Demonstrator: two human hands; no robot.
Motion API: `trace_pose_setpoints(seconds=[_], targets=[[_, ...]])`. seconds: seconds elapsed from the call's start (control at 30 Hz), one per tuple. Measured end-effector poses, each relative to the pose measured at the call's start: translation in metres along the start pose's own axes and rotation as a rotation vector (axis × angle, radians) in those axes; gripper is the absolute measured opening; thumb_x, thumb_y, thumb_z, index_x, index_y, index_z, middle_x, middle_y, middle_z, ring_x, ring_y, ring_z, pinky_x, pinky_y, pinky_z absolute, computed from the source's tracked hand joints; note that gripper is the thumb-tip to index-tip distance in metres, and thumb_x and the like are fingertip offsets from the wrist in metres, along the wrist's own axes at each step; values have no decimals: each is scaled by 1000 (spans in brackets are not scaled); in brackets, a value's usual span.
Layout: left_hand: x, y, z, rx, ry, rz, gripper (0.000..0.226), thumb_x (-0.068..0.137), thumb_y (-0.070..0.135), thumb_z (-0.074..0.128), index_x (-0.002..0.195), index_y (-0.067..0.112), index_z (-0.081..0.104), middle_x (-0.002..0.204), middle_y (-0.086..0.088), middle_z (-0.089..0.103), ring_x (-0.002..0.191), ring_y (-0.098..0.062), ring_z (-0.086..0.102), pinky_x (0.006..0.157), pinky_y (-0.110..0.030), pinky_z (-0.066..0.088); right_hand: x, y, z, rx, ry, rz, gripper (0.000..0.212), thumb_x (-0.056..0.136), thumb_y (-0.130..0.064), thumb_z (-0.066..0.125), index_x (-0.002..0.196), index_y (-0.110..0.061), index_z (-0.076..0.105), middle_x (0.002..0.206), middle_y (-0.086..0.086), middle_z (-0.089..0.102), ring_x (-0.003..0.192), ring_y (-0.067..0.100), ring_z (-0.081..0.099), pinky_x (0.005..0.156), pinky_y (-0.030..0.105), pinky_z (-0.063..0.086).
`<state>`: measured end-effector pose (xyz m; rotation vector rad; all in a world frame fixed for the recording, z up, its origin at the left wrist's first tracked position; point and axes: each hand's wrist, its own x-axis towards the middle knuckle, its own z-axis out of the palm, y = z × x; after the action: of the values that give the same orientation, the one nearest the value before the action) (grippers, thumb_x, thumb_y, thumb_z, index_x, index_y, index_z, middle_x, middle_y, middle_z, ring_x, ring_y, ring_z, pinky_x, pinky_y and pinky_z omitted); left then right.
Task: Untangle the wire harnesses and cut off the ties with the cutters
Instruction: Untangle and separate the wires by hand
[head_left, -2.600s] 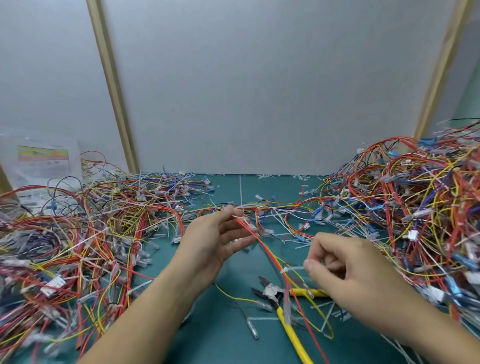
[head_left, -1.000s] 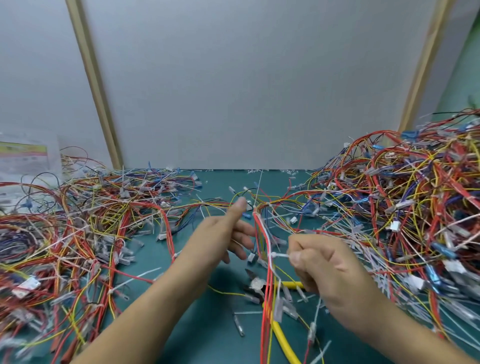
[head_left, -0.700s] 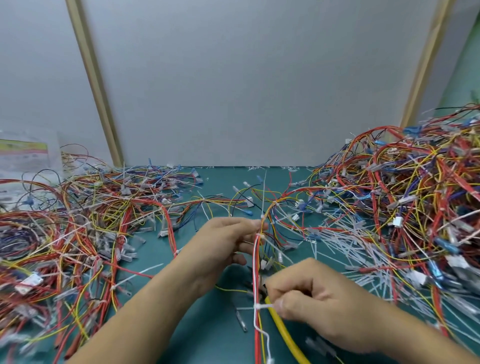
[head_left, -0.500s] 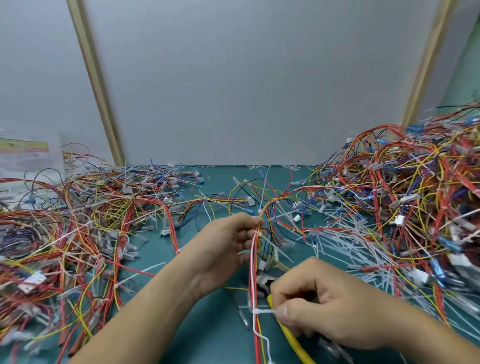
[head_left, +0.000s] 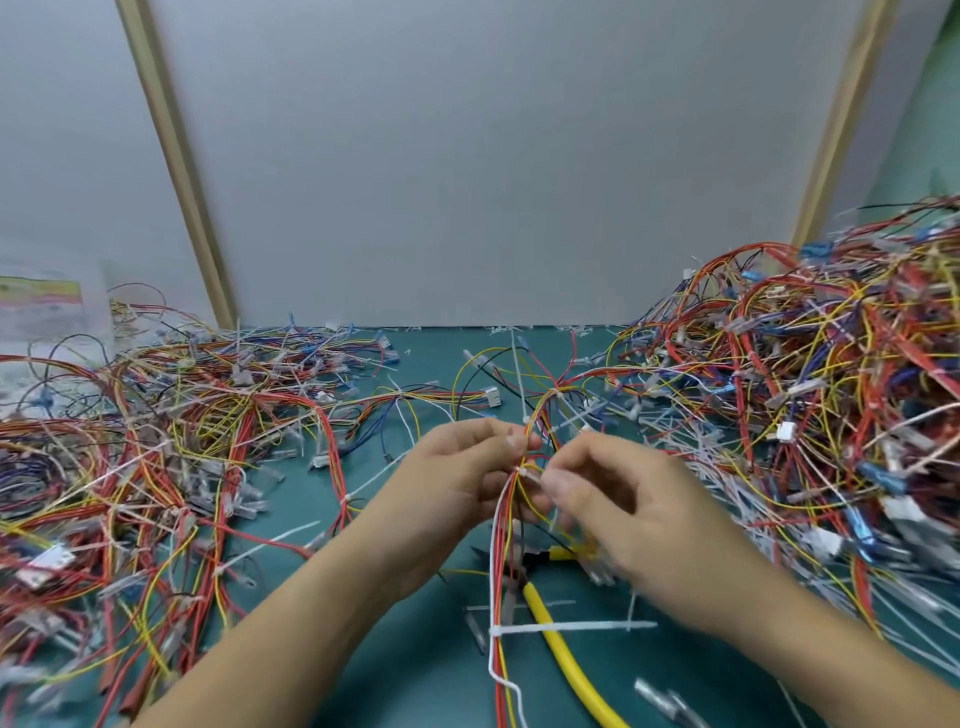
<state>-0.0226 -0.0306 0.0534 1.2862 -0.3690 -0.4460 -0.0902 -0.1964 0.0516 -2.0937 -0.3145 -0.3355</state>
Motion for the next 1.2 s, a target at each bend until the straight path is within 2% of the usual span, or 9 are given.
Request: trace_pose_setpoints(seconds=[0.07,0.13,0.27,0.37,0.5,0.63,0.7,0.83,1.2], targets=[[0,-1,0,7,-22,-25,12,94,6,57,102,-2,63,71,-14,65,54,-19,64,55,-26,56,-1,4,2,14,-26,27,17,98,-27,59,83,-21,65,63,9,58,55,19,49,57,37,42],[-1,0,-1,20,-61,-40,18,85,4,69,101,0,63,74,-15,64,54,-19,63,54,-25,54,0,6,0,-3,-18,26,18,98,-24,58,82,-21,64,61,9,57,54,12,49,55,29,39],[-2,2,-3,95,-52,-32,23,78,-1,72,100,2,64,77,-17,62,55,-20,61,56,-23,53,-1,7,-4,-209,17,-42,7,94,-34,63,88,-31,62,67,-7,61,50,7,51,52,17,36],[-2,2,-4,115,-19,-23,14,86,-6,64,99,1,64,77,-17,62,56,-20,62,57,-23,54,-2,5,-7,-395,92,-127,19,86,-42,68,98,-39,54,90,-15,56,66,10,59,57,16,41],[-2,1,-7,138,-30,-23,16,86,-2,66,101,2,65,76,-12,67,60,-20,65,62,-26,56,-1,6,-8,-528,45,-169,9,90,-39,67,91,-37,59,87,-17,54,76,-5,52,61,14,31],[-1,0,-8,203,-45,-38,36,73,11,75,106,0,65,78,-11,69,64,-21,63,73,-34,49,-1,7,-6,-434,-45,-124,15,93,-36,57,80,-28,54,73,-13,57,66,6,52,55,20,32],[-1,0,-7,222,-51,-56,40,72,13,74,108,0,65,83,-14,66,70,-24,61,76,-36,47,0,7,-4,-275,-118,-47,26,96,-28,53,73,-18,46,59,-4,48,54,8,42,53,28,33],[-3,0,-7,244,-108,-73,29,88,1,69,116,3,65,89,-14,61,74,-17,59,70,-25,49,3,10,-3,-10,-177,103,38,99,-9,48,63,-8,37,49,-8,34,45,6,32,48,25,32],[-2,0,-8,226,-133,-88,39,75,12,69,114,6,69,82,-9,61,74,-19,56,70,-27,50,4,8,-3,24,-158,88,29,83,-26,44,56,-21,37,47,-9,31,43,6,28,45,22,26]])
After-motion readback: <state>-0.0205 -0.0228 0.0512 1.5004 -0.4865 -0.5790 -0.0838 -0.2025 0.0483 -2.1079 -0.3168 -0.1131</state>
